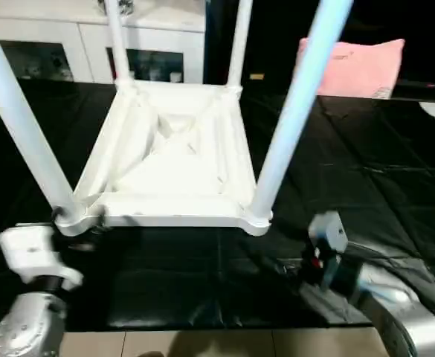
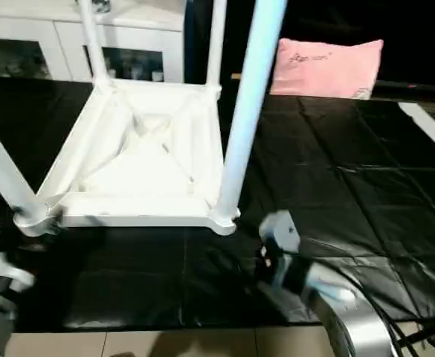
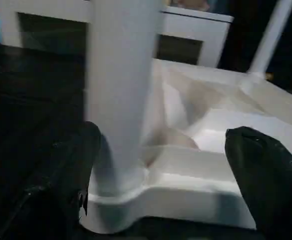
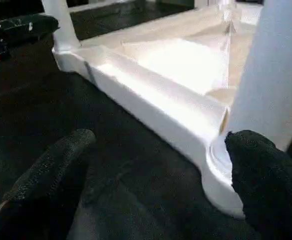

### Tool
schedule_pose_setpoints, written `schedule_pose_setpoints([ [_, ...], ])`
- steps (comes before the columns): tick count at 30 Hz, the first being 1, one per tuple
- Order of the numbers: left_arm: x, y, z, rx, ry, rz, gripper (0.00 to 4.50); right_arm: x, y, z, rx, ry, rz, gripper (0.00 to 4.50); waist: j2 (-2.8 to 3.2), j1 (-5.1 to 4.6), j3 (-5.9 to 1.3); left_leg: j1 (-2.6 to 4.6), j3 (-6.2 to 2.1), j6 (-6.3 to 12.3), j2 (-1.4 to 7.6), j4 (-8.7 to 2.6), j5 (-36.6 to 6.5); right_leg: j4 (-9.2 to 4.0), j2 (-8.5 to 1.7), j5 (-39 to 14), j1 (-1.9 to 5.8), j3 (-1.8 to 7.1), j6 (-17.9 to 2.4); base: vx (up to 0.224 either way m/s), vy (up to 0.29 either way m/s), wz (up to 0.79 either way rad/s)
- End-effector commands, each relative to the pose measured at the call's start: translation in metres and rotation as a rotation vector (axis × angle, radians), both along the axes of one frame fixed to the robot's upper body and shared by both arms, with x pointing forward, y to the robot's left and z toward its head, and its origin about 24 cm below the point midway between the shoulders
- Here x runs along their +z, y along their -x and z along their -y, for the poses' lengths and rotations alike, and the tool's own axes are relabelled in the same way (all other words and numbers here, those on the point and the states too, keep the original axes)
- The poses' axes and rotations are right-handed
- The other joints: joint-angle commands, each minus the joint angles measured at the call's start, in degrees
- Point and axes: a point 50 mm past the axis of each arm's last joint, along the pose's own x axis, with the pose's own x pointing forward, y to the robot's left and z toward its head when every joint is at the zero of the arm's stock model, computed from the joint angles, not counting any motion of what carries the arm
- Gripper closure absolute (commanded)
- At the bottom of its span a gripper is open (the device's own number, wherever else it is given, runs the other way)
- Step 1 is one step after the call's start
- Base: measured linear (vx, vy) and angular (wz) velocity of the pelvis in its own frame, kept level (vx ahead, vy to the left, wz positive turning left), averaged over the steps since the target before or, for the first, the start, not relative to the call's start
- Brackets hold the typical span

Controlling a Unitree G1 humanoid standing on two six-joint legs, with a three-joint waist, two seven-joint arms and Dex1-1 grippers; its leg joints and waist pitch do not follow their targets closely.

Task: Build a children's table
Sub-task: Flip table

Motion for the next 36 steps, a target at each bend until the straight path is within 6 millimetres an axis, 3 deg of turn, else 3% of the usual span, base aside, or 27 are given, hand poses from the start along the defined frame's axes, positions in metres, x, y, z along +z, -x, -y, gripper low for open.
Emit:
schedule_pose_setpoints([
  [1, 0.002, -0.005, -0.004, 0.039, -0.009, 0.005, 0.04, 0.001, -0.007, 0.005, -0.059, 0.006, 0.014, 0.00, 0.53, 0.04, -2.06, 0.45, -0.56, 0.63, 3.03, -5.00, -16.0, -4.14, -4.04, -10.2, 1.14, 2.91, -8.3, 0.000, 0.000, 0.00],
  [6, 0.006, -0.015, -0.014, 0.108, -0.028, 0.012, 0.04, 0.002, -0.023, 0.006, -0.176, 0.018, 0.051, 0.00, 0.44, -0.01, -1.86, 0.68, -0.72, -1.49, 3.03, -5.28, -19.6, -4.60, -4.17, -16.3, 0.99, 2.94, -6.7, 0.000, 0.000, 0.00],
  [10, 0.011, -0.024, -0.020, 0.122, -0.025, 0.024, 0.04, 0.004, -0.033, 0.013, -0.285, -0.001, 0.068, 0.00, 0.48, -0.08, -2.01, 0.76, -0.75, -2.13, 2.97, -5.29, -19.9, -4.47, -4.14, -15.9, 0.84, 3.00, -6.7, 0.000, 0.000, 0.00],
  [11, 0.008, -0.030, -0.011, 0.032, 0.003, -0.009, 0.04, 0.005, -0.038, 0.022, -0.376, 0.013, 0.092, 0.00, 0.66, 0.02, -2.10, 0.83, -0.70, -2.27, 2.95, -5.25, -19.2, -4.32, -4.12, -14.6, 0.87, 3.03, -6.9, 0.000, 0.000, 0.00],
  [18, 0.002, -0.037, 0.014, -0.149, 0.042, -0.047, 0.04, 0.006, -0.045, 0.038, -0.522, 0.001, 0.114, 0.00, 0.83, 0.16, -2.49, 0.71, -0.31, -1.72, 2.84, -4.95, -15.2, -3.57, -3.98, -6.9, 1.33, 3.03, -8.7, 0.000, 0.000, 0.00],
  [21, -0.001, -0.040, 0.022, -0.199, 0.051, -0.064, 0.04, 0.005, -0.045, 0.041, -0.539, 0.005, 0.113, 0.00, 0.82, 0.24, -2.40, 0.79, -0.21, -1.23, 2.90, -4.96, -14.8, -3.61, -3.95, -6.9, 1.31, 3.01, -9.0, 0.000, 0.000, 0.00],
  [22, -0.001, -0.041, 0.025, -0.215, 0.060, -0.072, 0.04, 0.004, -0.045, 0.042, -0.541, 0.005, 0.109, 0.00, 0.71, 0.39, -2.22, 0.91, -0.10, -1.25, 2.91, -5.01, -16.1, -3.85, -3.97, -9.3, 1.18, 3.04, -8.8, 0.000, 0.000, 0.00],
  [26, -0.002, -0.042, 0.026, -0.220, 0.059, -0.074, 0.40, 0.005, -0.039, 0.036, -0.457, -0.022, 0.096, 0.00, 0.71, 0.89, -2.11, 1.03, -0.14, -1.46, 2.97, -5.17, -18.2, -4.31, -4.06, -13.7, 1.05, 3.11, -7.3, 0.000, 0.000, 0.00],
  [28, -0.002, -0.043, 0.026, -0.231, 0.065, -0.067, 0.49, 0.007, -0.023, 0.025, -0.251, -0.033, 0.067, 0.00, 0.60, 1.47, -2.17, 1.04, -0.17, -0.87, 3.13, -5.13, -17.5, -4.33, -4.09, -12.8, 1.22, 3.17, -6.6, 0.000, 0.000, 0.00],
  [32, -0.002, -0.044, 0.029, -0.278, 0.073, -0.069, 0.83, 0.007, -0.012, 0.021, -0.108, -0.007, 0.024, 0.00, 0.50, 1.67, -2.22, 0.83, -0.20, -0.20, 3.20, -5.09, -15.8, -4.11, -4.11, -10.9, 1.33, 3.08, -7.1, 0.000, 0.000, 0.00],
  [35, -0.003, -0.044, 0.031, -0.307, 0.072, -0.084, 1.02, 0.008, -0.005, 0.018, -0.022, 0.002, 0.004, 0.00, 0.46, 1.76, -2.12, 0.84, -0.16, -0.10, 3.21, -5.11, -16.7, -4.32, -4.23, -13.1, 1.22, 3.12, -7.0, 0.000, 0.000, 0.00],
  [36, -0.005, -0.046, 0.031, -0.309, 0.050, -0.104, 1.12, 0.009, -0.004, 0.013, 0.001, 0.002, 0.003, 0.00, 0.19, 1.70, -2.10, 0.82, -0.16, -0.19, 3.20, -5.13, -17.1, -4.43, -4.27, -14.1, 1.16, 3.08, -6.8, 0.000, 0.000, 0.00],
])
